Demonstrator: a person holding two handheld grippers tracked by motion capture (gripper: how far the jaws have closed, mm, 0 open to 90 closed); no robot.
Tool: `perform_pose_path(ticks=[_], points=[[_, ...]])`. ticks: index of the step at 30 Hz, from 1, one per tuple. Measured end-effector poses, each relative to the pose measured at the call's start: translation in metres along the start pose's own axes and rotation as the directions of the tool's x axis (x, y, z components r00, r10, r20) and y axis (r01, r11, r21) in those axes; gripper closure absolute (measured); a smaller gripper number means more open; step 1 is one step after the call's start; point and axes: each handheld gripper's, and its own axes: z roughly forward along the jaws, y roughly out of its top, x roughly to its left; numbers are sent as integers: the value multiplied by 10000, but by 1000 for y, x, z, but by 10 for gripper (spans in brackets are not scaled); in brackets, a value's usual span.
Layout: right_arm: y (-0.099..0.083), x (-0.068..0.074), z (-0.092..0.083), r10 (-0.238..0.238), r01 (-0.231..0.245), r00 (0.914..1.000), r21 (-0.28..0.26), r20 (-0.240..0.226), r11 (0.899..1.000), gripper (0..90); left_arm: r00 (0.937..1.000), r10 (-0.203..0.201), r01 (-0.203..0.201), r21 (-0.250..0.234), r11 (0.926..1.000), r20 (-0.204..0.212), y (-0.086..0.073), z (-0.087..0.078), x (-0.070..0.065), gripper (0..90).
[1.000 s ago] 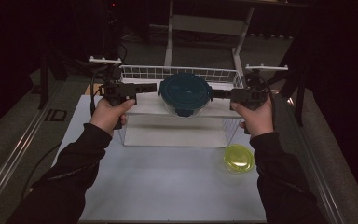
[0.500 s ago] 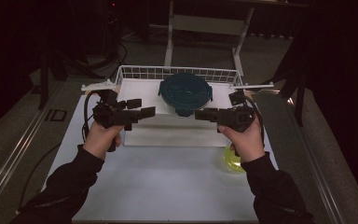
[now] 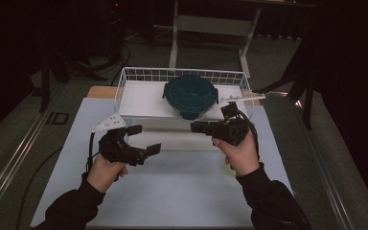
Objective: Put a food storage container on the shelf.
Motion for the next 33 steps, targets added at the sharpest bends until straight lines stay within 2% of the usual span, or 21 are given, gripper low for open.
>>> perform_pose_path(ticks=[3, 5, 10, 14, 16, 17, 18, 22, 27, 31, 33], points=[[1, 1, 5, -52, 51, 9999, 42, 129, 10000, 890, 9979, 493, -480, 316, 9983, -420, -14, 3, -9, 0], [2, 0, 7, 28, -27, 9999, -38, 131, 10000, 894, 9966, 686, -660, 561, 9962, -466, -24, 5, -14, 0], [5, -2, 9, 158, -155, 9997, -159, 176, 9998, 896, 9969, 694, -657, 918, 9936, -377, -51, 8, -22, 0], [7, -5, 10, 263, -257, 9992, -200, 301, 9995, 896, 9972, 706, -679, 1024, 9924, -230, -71, 7, -26, 0], [8, -7, 11, 363, -358, 9989, -177, 295, 9992, 897, 9974, 686, -664, 892, 9938, -219, -81, 5, -28, 0], [8, -7, 11, 363, -358, 9989, -177, 295, 9992, 897, 9974, 686, -664, 892, 9938, -219, -81, 5, -28, 0], [7, -7, 12, 434, -427, 9984, -212, 371, 9989, 897, 9973, 670, -648, 696, 9955, -295, -89, 2, -29, 0], [10, -10, 15, 480, -470, 9983, -295, 336, 9985, 897, 9966, 643, -622, 419, 9972, -506, -101, -1, -28, 0], [15, -13, 18, 547, -533, 9976, -336, 429, 9980, 897, 9948, 672, -661, 178, 9977, -771, -111, -3, -27, 0], [19, -18, 20, 674, -657, 9967, -398, 447, 9970, 896, 9917, 843, -839, 81, 9964, -975, -117, -1, -28, 0], [21, -19, 22, 669, -650, 9966, -401, 472, 9971, 896, 9922, 891, -891, 38, 9960, -868, -118, 0, -28, 0]])
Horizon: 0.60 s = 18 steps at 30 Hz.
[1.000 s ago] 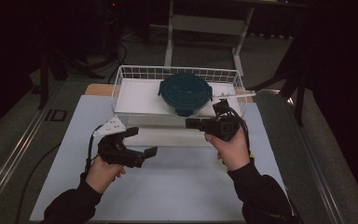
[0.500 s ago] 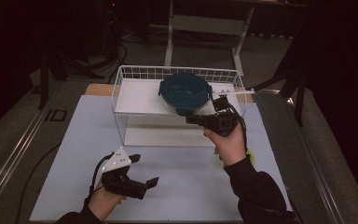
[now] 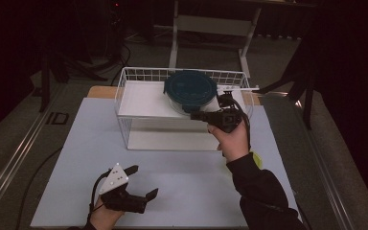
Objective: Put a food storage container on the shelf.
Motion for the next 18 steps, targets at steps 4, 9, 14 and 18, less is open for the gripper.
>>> perform_pose_path(ticks=[4, 9, 14, 18], points=[[4, -1, 3, -58, 58, 9999, 11, 104, 10000, 896, 9999, 62, -61, -69, 10000, 87, -1, 1, -1, 0], [8, -4, 5, 20, -20, 9998, -21, 188, 10000, 894, 9999, 6, -5, -88, 10000, 114, -1, 0, 0, 0], [11, -7, 6, 81, -81, 9997, -25, 219, 10000, 895, 9999, -44, 46, -154, 9999, 119, 0, 0, 2, 0], [12, -5, 8, 16, -16, 9999, 65, 135, 10000, 880, 9999, 39, -37, -177, 9998, 127, 0, -1, 2, 0]])
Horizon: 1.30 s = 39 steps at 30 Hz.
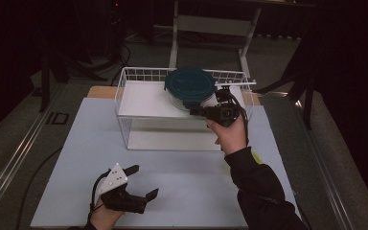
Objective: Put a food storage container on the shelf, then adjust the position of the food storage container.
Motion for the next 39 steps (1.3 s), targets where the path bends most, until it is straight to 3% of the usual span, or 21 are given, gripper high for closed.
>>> perform_pose_path(ticks=[4, 9, 14, 21, 23, 26, 27, 30, 34, 36, 39], points=[[-3, 2, -1, -124, 124, 9999, -62, 13, 9999, 857, 9998, -64, 66, -102, 9999, 172, 0, -1, 1, 0], [-15, 10, -8, -794, 794, 9968, -83, 39, 9968, 743, 9992, 59, -49, -249, 9997, 406, 1, -3, 3, 0], [-29, 10, -17, -1147, 1145, 9933, -195, -118, 9932, 639, 9981, 148, -130, -309, 9994, 604, 2, -6, 4, 0], [-51, 7, -27, -1596, 1575, 9865, -533, -371, 9861, 300, 9963, 445, -423, -312, 9986, 732, 0, -11, 5, 0], [-58, 4, -30, -1765, 1718, 9805, -596, -861, 9833, 188, 9959, 520, -495, -349, 9982, 743, -1, -12, 5, 0], [-66, 1, -32, -1811, 1711, 9782, -995, -1013, 9802, 201, 9950, 586, -553, -424, 9976, 810, -3, -14, 5, 0], [-70, 0, -34, -2124, 2035, 9732, -1000, -881, 9740, 180, 9954, 588, -561, -376, 9977, 752, -3, -14, 5, 0], [-79, -5, -39, -2413, 2272, 9653, -1341, -1004, 9646, 176, 9959, 480, -448, -430, 9981, 771, -5, -14, 6, 0], [-94, -8, -49, -3019, 2895, 9510, -1503, -667, 9453, 173, 9957, 521, -487, -452, 9978, 763, -6, -11, 7, 0], [-102, -10, -57, -3031, 2954, 9517, -1218, -499, 9476, 153, 9953, 549, -513, -458, 9976, 800, -6, -10, 7, 0], [-112, -18, -66, -2849, 2760, 9561, -1157, -691, 9542, 136, 9950, 510, -468, -501, 9977, 865, -7, -9, 8, 0]])
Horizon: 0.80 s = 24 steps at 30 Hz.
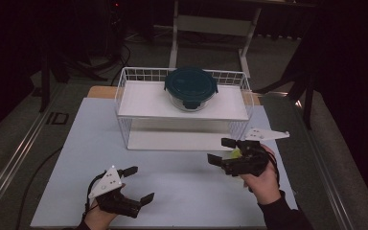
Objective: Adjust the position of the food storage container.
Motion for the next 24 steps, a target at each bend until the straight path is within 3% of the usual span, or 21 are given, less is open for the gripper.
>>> perform_pose_path(ticks=[7, 11, 17, 21, 24], points=[[-27, -11, -18, 112, -119, 9995, 228, 299, 9997, 176, 10000, -2, 2, -24, 10000, 16, -1, 1, 0, 0], [-42, -21, -29, 147, -148, 9976, 10, 681, 9999, 260, 10000, 32, -32, -24, 10000, 51, -1, 1, 0, 0], [-61, -33, -41, 202, -219, 9932, 132, 1148, 9997, 469, 10000, 3, -2, -48, 10000, 69, -1, 1, 0, 0], [-74, -43, -50, 476, -518, 9887, 259, 1420, 9983, 639, 9999, 65, -64, -75, 10000, 81, 0, 0, -1, 0], [-82, -50, -57, 580, -637, 9847, 297, 1643, 9975, 710, 9999, 66, -65, -46, 10000, 83, 0, 0, 0, 0]])
